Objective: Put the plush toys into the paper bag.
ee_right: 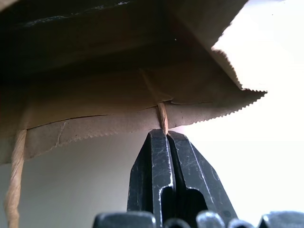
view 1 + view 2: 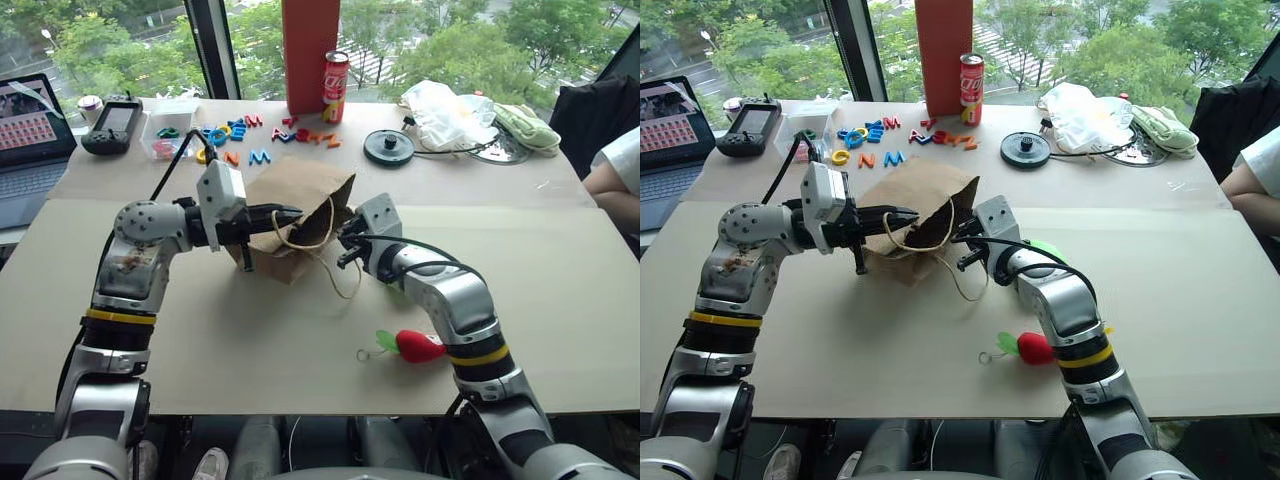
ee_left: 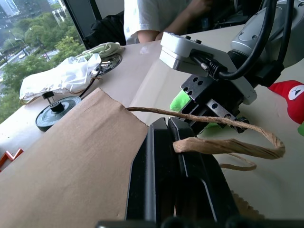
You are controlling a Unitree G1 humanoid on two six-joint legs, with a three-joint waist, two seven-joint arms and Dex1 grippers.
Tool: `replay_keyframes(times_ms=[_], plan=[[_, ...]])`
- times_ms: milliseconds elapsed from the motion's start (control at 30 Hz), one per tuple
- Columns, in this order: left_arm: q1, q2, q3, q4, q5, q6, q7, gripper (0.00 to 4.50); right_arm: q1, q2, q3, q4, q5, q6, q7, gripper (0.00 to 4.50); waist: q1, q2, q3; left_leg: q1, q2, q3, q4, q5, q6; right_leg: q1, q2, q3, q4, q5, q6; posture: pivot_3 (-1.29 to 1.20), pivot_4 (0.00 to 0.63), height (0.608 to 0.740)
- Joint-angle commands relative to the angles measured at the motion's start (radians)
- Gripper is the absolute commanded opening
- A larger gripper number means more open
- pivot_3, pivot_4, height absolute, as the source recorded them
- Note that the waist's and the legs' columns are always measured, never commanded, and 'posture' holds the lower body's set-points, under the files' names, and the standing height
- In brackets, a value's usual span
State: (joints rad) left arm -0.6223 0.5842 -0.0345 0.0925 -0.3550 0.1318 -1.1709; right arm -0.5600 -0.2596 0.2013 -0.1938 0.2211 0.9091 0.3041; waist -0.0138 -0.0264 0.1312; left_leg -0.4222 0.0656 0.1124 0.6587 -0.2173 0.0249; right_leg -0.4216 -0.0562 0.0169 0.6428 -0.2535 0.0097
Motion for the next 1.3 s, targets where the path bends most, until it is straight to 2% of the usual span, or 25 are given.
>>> replay_keyframes(times_ms=[33,167,200,267,500,600,733,1033,1300], plan=[[-0.01,0.006,0.009,-0.022,-0.002,-0.024,-0.004,0.01,0.006,0.003,-0.009,-0.072,0.013,0.013,0.014,0.03,-0.001,0.0,0.0,0.0,0.0,0.0,0.0,0.0,0.0,0.0,0.0,0.0,0.0,0.0,0.0,0.0,0.15,0.739],[-0.012,0.005,0.007,-0.018,0.0,-0.028,-0.006,0.01,0.006,0.029,-0.004,-0.088,0.012,0.024,0.011,1.03,-0.001,0.0,0.0,0.0,0.0,0.0,0.0,0.0,0.0,0.0,0.0,0.0,0.0,0.0,0.0,0.0,0.15,0.739],[-0.012,0.005,0.006,-0.018,0.0,-0.028,-0.007,0.01,0.004,0.035,-0.005,-0.088,0.011,0.025,0.009,1.48,-0.001,0.0,0.0,0.0,0.0,0.0,0.0,0.0,0.0,0.0,0.0,0.0,0.0,0.0,0.0,0.0,0.15,0.739],[-0.013,0.005,0.006,-0.017,0.0,-0.029,-0.007,0.01,-0.003,0.046,-0.013,-0.084,0.011,0.026,0.007,2.1,0.0,0.0,0.0,0.0,0.0,0.0,0.0,0.0,0.0,0.0,0.0,0.0,0.0,0.0,0.0,0.0,0.15,0.739],[-0.015,0.005,0.005,-0.012,0.005,-0.035,-0.009,0.01,-0.025,0.065,-0.048,-0.079,0.021,0.012,0.014,2.1,0.0,0.0,0.0,0.0,0.0,0.0,0.0,0.0,0.0,0.0,0.0,0.0,0.0,0.0,0.0,0.0,0.15,0.739],[-0.014,0.006,0.004,-0.009,0.007,-0.042,-0.011,0.01,-0.03,0.065,-0.053,-0.088,0.024,0.013,0.024,1.33,0.0,0.0,0.0,0.0,0.0,0.0,0.0,0.0,0.0,0.0,0.0,0.0,0.0,0.0,0.0,0.0,0.15,0.739],[-0.013,0.009,0.004,-0.006,0.013,-0.05,-0.013,0.01,-0.013,0.031,-0.047,-0.109,0.017,0.015,0.051,0.02,0.0,0.0,0.0,0.0,0.0,0.0,0.0,0.0,0.0,0.0,0.0,0.0,0.0,0.0,0.0,0.0,0.15,0.739],[-0.015,0.016,-0.003,0.028,0.038,-0.094,-0.035,0.01,0.035,-0.047,-0.057,-0.175,0.039,0.024,0.107,0.02,-0.001,0.0,0.0,0.0,0.0,0.001,0.0,0.0,0.0,0.0,0.0,0.0,0.0,0.0,0.0,0.0,0.15,0.739],[-0.03,0.005,0.0,0.051,0.038,-0.1,-0.032,0.01,0.055,0.002,-0.047,-0.164,0.041,0.048,0.063,0.02,0.001,0.0,0.0,0.0,0.0,0.001,0.0,0.0,0.0,0.0,0.0,0.0,0.0,0.0,0.0,0.0,0.15,0.739]])
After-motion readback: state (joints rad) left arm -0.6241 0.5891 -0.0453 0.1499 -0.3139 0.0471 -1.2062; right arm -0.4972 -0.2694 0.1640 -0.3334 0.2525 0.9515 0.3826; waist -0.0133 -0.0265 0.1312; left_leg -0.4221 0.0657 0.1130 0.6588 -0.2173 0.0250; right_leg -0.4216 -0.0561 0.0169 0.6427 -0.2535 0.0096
